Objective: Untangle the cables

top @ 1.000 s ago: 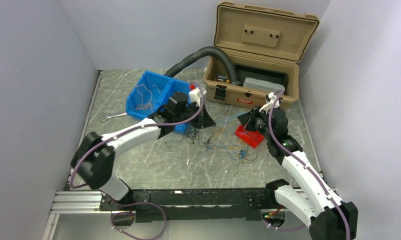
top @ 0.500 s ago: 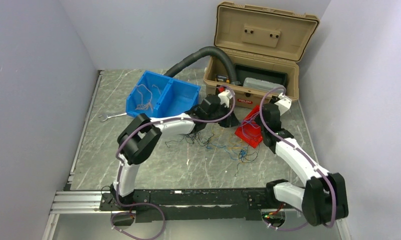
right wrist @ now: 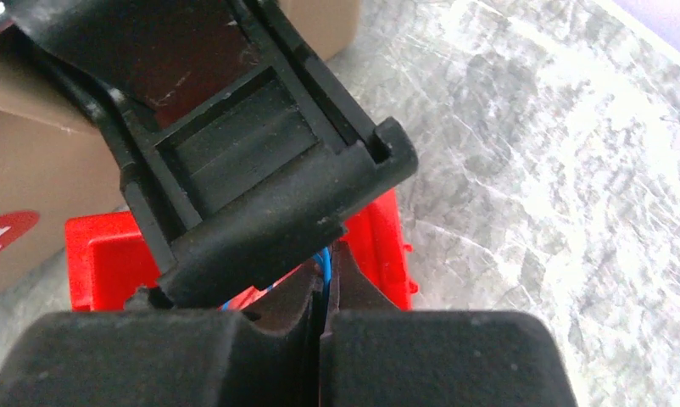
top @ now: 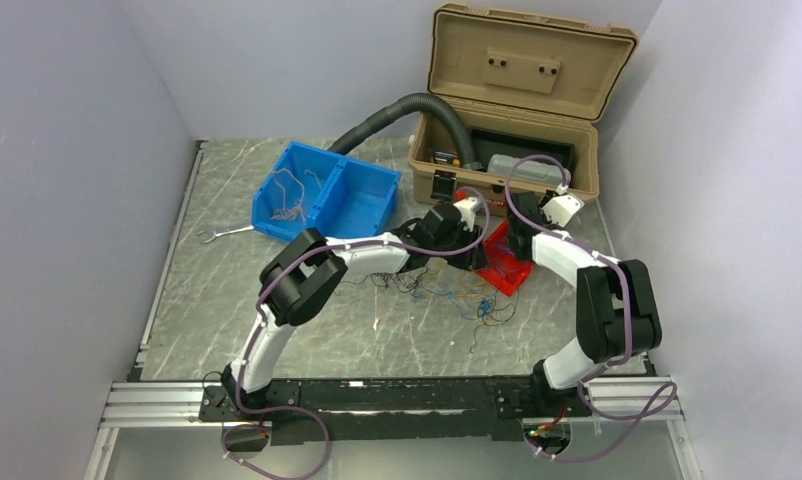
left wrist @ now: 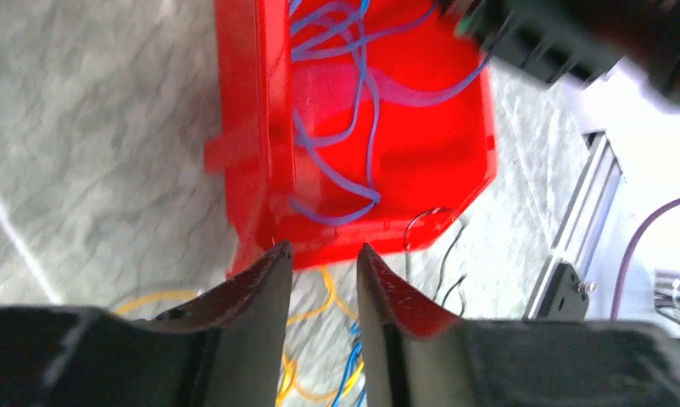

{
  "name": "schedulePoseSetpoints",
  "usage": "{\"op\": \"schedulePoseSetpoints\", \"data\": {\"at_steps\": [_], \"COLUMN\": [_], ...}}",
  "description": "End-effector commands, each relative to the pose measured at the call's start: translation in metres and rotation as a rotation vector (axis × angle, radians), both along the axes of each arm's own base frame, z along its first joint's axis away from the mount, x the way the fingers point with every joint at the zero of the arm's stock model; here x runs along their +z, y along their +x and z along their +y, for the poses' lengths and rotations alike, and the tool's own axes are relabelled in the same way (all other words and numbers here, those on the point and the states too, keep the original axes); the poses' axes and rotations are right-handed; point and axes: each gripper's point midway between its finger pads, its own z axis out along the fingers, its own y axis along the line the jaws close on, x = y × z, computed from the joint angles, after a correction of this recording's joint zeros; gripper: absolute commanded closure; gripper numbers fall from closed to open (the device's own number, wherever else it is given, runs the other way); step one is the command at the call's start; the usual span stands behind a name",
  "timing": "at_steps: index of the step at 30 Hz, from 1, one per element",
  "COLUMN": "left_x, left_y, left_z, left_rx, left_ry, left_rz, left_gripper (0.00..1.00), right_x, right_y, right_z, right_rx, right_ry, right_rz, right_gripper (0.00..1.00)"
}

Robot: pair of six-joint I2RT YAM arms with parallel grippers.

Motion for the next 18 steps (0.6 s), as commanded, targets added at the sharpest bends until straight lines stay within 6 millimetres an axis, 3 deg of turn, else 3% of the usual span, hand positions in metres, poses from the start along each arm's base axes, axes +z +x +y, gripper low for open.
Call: {"op": "schedulePoseSetpoints", "data": {"at_steps": [1,8,12,13,15,16,18], "left_x": [0.033,0.069,0.079,0.080,0.079,0.076,0.084], "left_y": [-0.001,-0.013,-0.026,-0.029,-0.035,-0.040,-0.046], "left_z": [0.026,0.091,0.117,0.122,0.131,0.137,0.148], "left_rx": [0.032,0.098,0.099,0.097,0.099,0.100,0.110], "left_ry": [0.025,0.014,0.037,0.042,0.053,0.058,0.052], "left_rz": [-0.085,-0.109,-0.128,-0.129,-0.129,-0.127,-0.142], "left_gripper": [0.56,0.46,0.42,0.41,0.42,0.42,0.42], "right_x": [0.010,-0.023,-0.026,-0.024,-0.014,-0.008,0.002], "right_y": [0.007,-0.006,-0.010,-0.010,-0.012,-0.010,-0.012], "right_z": [-0.011,-0.004,0.000,0.002,0.002,0.005,0.007], "right_rx": [-0.121,-0.183,-0.167,-0.159,-0.160,-0.143,-0.114], "right_ry": [-0.001,0.049,0.067,0.077,0.096,0.105,0.111], "right_rz": [0.004,0.189,0.206,0.189,0.140,0.113,0.081], "right_gripper": [1.00,1.00,1.00,0.96,0.52,0.45,0.43]}}
